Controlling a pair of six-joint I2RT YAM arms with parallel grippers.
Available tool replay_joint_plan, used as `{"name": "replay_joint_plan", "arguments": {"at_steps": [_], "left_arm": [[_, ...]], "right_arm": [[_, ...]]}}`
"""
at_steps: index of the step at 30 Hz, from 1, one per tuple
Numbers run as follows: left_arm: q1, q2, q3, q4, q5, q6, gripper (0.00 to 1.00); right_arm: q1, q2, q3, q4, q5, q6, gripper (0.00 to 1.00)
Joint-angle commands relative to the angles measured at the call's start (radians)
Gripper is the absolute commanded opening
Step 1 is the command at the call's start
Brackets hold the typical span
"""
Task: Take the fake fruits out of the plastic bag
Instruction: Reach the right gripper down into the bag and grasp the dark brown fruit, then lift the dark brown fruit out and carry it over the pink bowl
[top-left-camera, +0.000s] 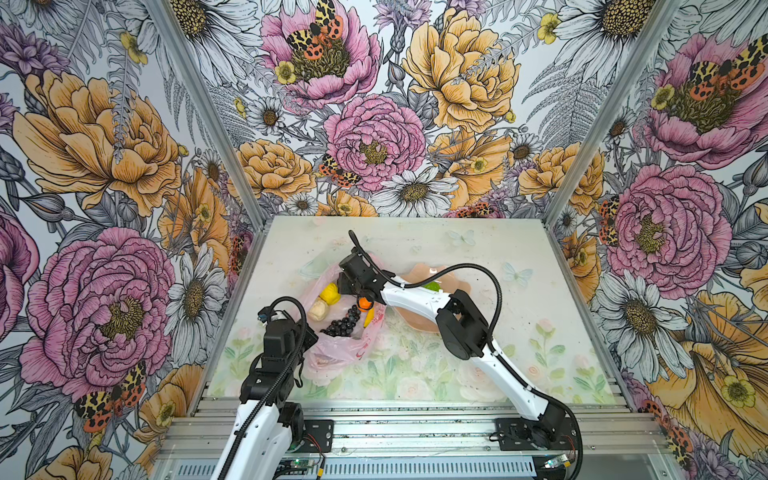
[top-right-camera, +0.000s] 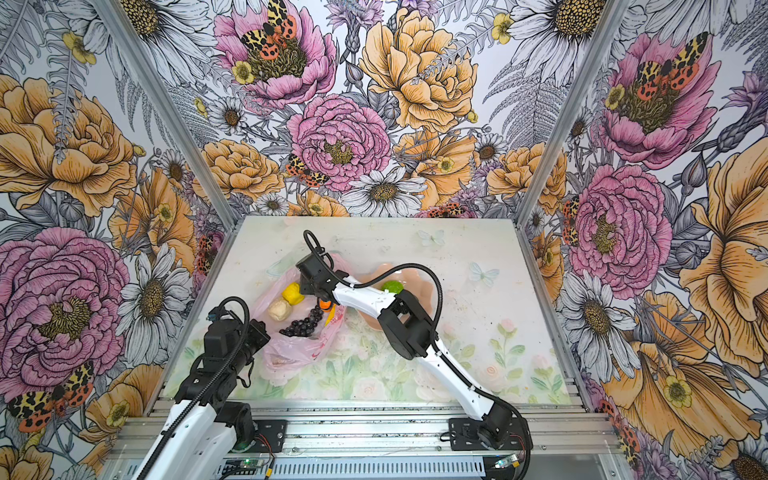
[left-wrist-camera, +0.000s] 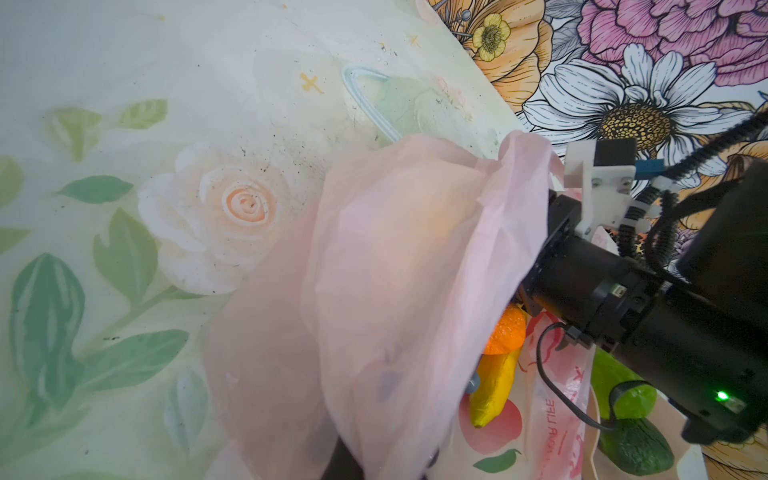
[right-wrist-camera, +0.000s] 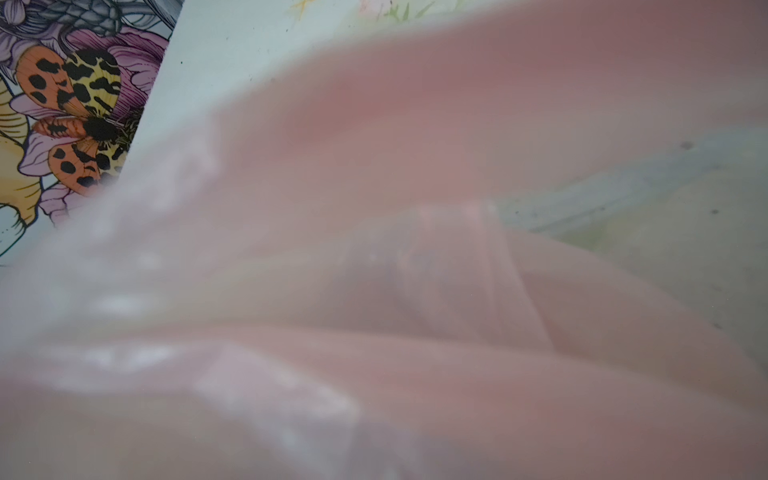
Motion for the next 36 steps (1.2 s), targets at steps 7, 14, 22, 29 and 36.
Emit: {"name": "replay_joint_plan", "arguments": {"at_steps": [7, 14, 22, 29, 36], "left_arm": [[0.013, 0.178, 0.019, 0.185, -0.001, 0.088, 0.04], [0.044, 0.309, 0.029, 0.272, 0.053, 0.114, 0.04], [0.046, 0.327, 0.028, 0.312, 0.037, 0.131, 0.04], [0.048, 0.329, 0.023, 0.32, 0.047, 0.131, 0.04], [0.049, 0.312, 0.017, 0.317, 0.053, 0.128, 0.04]], "right_arm": [[0.008, -0.147, -0.08, 0.0, -0.037, -0.034, 0.51], [0.027, -0.23, -0.159, 0.0, -0.065, -0.053, 0.51], [0.036, -0.322, -0.264, 0.002, -0.088, -0.063, 0.51], [0.053, -0.451, -0.36, 0.001, -0.075, -0.107, 0.51], [0.062, -0.615, -0.527, 0.001, -0.038, -0.152, 0.51]]}}
